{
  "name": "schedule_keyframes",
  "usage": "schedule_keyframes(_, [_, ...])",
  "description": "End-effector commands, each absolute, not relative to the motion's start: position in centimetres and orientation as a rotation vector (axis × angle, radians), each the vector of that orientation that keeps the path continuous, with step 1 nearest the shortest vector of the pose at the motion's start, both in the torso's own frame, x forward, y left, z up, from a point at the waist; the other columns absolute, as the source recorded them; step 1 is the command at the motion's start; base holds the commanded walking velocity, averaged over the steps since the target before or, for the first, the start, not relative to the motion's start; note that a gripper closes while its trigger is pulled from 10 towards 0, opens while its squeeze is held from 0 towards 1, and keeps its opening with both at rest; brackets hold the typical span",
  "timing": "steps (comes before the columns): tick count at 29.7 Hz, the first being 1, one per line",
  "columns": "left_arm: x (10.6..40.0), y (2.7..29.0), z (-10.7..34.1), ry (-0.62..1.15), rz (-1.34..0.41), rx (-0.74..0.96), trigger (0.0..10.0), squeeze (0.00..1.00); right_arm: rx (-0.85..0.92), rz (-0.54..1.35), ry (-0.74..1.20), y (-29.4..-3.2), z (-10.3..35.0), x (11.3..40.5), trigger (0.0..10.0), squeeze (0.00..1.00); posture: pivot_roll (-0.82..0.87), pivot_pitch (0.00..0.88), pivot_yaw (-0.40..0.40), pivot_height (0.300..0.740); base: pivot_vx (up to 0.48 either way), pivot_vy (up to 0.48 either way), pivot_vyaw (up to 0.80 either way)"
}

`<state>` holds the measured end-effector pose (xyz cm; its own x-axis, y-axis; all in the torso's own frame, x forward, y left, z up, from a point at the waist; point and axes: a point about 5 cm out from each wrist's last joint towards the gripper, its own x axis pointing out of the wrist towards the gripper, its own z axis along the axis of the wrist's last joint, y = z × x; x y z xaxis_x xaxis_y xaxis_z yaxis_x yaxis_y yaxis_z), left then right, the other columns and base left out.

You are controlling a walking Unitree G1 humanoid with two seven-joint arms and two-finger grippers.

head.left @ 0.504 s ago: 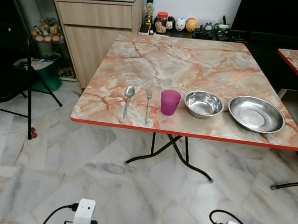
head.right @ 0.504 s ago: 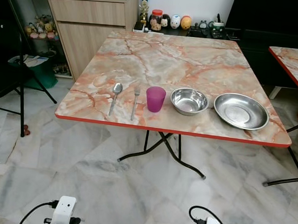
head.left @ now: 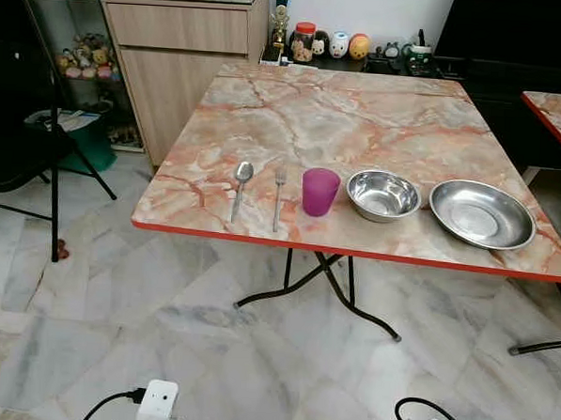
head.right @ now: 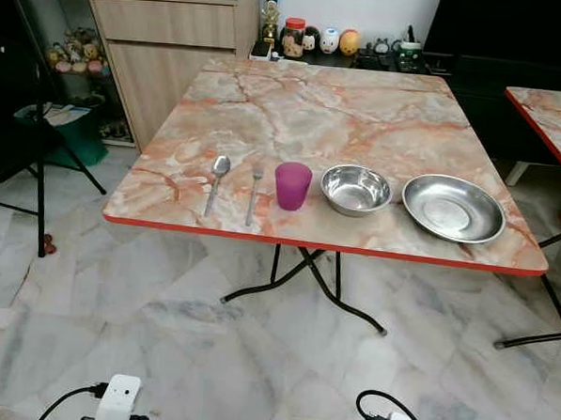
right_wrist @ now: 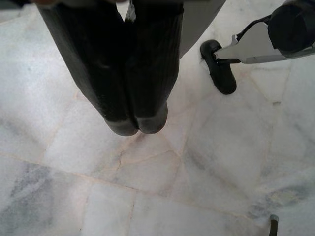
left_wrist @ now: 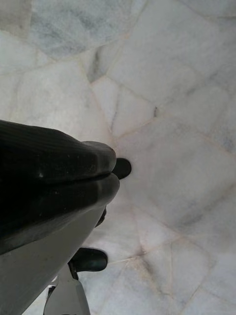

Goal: Setting the table

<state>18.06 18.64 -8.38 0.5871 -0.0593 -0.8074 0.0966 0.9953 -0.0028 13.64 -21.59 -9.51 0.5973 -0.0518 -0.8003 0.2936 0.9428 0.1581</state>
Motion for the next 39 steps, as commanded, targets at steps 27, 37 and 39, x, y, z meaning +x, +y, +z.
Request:
schedule_keyframes(27, [26.2, 21.2, -1.2, 0.409, -0.061, 0.07, 10.0, 0.0, 0.139, -0.265, 0.449, -23.4, -4.5, 20.1, 10.0, 0.0, 0.01, 0.007, 0.003, 0.74, 0.0, 0.0, 0.0])
schedule_keyframes(37, [25.7, 20.8, -1.7, 0.417, -0.044, 0.052, 10.0, 0.0, 0.142, -0.26, 0.446, -22.9, -4.6, 20.1, 10.0, 0.0, 0.01, 0.017, -0.004, 0.74, 0.0, 0.0, 0.0])
schedule_keyframes(39, [25.7, 20.4, -2.0, 0.445, -0.044, 0.032, 10.0, 0.0, 0.14, -0.25, 0.455, -22.8, -4.5, 20.4, 10.0, 0.0, 0.01, 0.017, -0.007, 0.74, 0.0, 0.0, 0.0])
